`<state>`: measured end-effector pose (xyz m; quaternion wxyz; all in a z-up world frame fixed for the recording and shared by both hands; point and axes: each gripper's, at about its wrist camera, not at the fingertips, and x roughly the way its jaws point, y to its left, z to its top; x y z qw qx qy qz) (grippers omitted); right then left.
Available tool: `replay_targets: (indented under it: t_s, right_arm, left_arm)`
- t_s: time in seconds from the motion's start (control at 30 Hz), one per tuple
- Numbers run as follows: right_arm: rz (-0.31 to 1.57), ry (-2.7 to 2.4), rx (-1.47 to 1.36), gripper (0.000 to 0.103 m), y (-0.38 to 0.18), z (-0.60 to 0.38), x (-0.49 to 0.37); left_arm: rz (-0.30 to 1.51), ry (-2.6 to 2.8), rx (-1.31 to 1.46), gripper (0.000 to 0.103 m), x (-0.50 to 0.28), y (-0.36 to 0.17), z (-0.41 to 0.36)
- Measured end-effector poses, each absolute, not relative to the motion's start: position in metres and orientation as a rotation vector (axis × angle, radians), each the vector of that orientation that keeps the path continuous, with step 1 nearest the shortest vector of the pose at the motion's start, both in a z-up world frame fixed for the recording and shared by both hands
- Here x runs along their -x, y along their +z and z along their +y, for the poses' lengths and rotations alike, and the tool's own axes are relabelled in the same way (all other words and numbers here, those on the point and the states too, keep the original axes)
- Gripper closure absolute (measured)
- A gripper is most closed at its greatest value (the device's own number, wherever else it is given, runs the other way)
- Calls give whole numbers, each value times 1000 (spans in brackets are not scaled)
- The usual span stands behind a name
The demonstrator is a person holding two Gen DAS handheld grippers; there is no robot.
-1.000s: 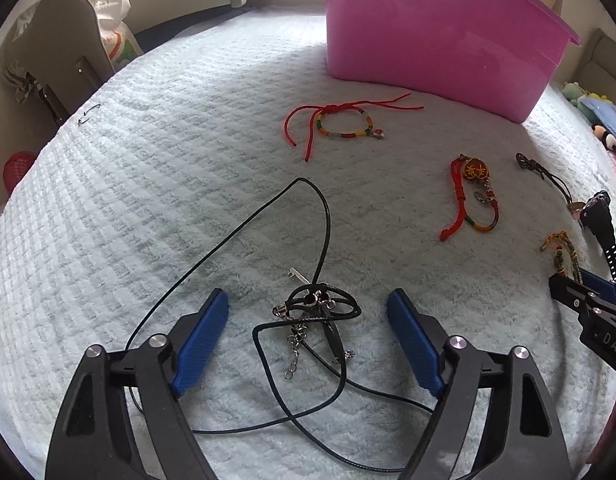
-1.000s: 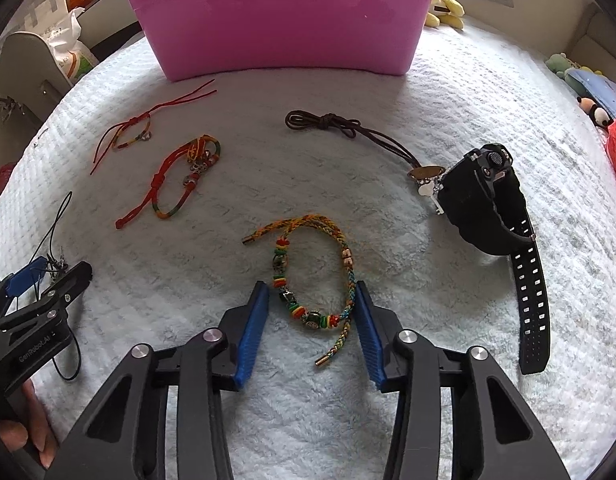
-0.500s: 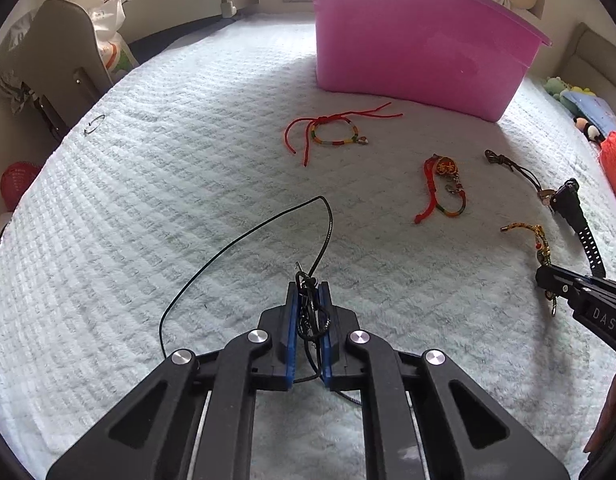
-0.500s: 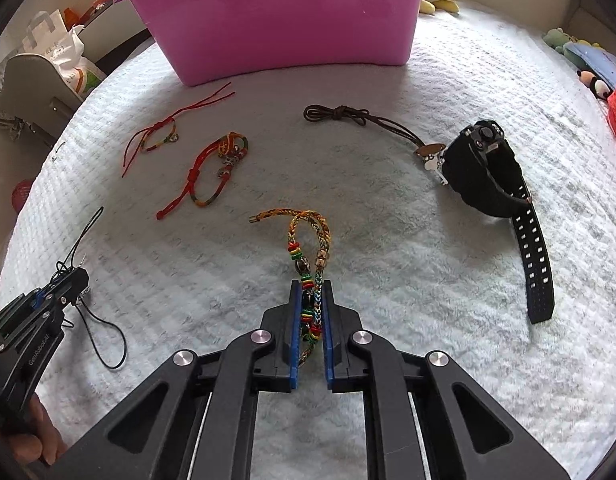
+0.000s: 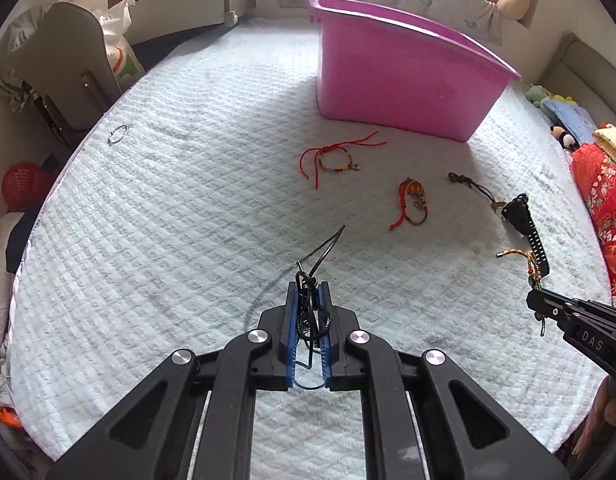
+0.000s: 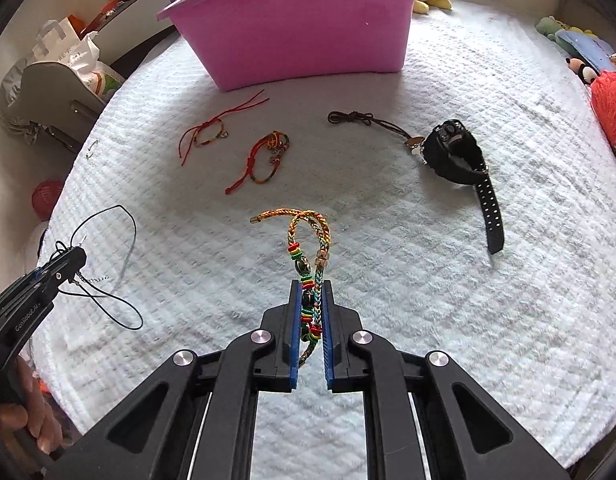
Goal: Organize jewelry
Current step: 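Lift the necklace and rainbow bracelet with both tools and carry them over the tub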
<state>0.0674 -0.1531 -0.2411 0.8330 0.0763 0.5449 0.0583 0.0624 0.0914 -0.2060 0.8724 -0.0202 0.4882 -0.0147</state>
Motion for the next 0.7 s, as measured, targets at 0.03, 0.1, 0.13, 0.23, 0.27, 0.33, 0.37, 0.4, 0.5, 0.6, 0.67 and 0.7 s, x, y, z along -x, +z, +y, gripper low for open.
replay_targets:
  t_s: [0.03, 0.1, 0.13, 0.23, 0.27, 0.33, 0.37, 0.4, 0.5, 0.6, 0.67, 0.7]
  right_arm:
    - [1155, 117, -179, 94, -231, -156, -64]
    - [1156, 105, -208, 94, -211, -159, -58]
    - [1153, 100, -213, 94, -200, -161, -55]
    - [1140, 88, -217, 94, -167, -167, -49]
    - [1135, 85, -216, 94, -156, -168, -48]
    - [1124, 82, -210, 94, -136, -172, -45]
    - [1117, 82, -208, 94, -127, -175, -44]
    - [1110, 82, -204, 94, -118, -176, -45]
    - [1085, 80, -204, 94, -92, -187, -47]
    - [1060, 87, -197, 94, -71, -197, -53]
    - [1052, 94, -191, 94, -57, -203, -59]
    - [1050, 100, -190, 94, -51, -207, -63]
  left_arm:
    - [1022, -42, 54, 93, -62, -195, 94]
    - [1025, -60, 65, 93, -63, -173, 98]
    - [1026, -70, 70, 93, -63, -163, 99]
    - [1020, -98, 67, 93, -65, -132, 98]
    - [1016, -112, 70, 93, -66, -122, 97]
    - [1006, -132, 66, 93, -67, -104, 93]
    - [997, -143, 61, 93, -66, -95, 90]
    - [988, -156, 57, 93, -67, -86, 87]
    - [969, -176, 49, 93, -73, -66, 73]
    - [951, -186, 52, 93, -82, -47, 58]
    - [945, -187, 59, 93, -89, -36, 48]
    - [944, -186, 66, 93, -93, -30, 42]
